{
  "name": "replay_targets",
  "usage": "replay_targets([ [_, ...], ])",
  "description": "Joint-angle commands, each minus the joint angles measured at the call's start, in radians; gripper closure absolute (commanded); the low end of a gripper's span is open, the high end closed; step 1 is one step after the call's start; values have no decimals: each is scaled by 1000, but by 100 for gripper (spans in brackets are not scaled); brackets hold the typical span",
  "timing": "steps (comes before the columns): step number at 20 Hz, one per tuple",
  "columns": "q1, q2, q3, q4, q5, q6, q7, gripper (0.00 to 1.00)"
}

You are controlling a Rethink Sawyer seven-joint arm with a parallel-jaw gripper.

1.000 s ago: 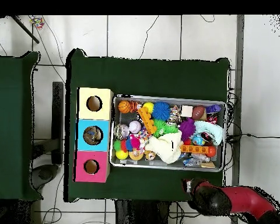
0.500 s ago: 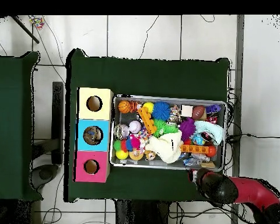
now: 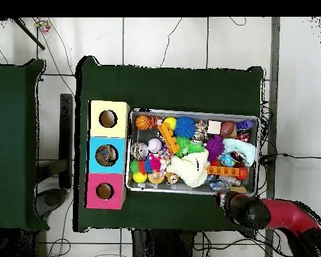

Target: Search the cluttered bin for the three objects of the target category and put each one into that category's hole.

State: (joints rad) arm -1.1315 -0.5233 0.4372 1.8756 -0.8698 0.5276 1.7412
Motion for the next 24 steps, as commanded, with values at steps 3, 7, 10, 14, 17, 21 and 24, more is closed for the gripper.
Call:
replay_targets([
  [3, 54, -22, 13, -137, 39, -20, 36, 0],
  [7, 80, -89, 0, -81, 67, -21, 75, 0],
  [10, 95, -137, -4, -39, 93, -26, 97, 0],
  [14, 107, -178, -8, -1, 120, -25, 102, 0],
  [17, 111, -192, -7, 12, 132, -25, 91, 0],
  [21, 123, -180, -12, -11, 139, -20, 74, 0],
  [24, 134, -186, -16, -24, 160, 0, 66, 0],
])
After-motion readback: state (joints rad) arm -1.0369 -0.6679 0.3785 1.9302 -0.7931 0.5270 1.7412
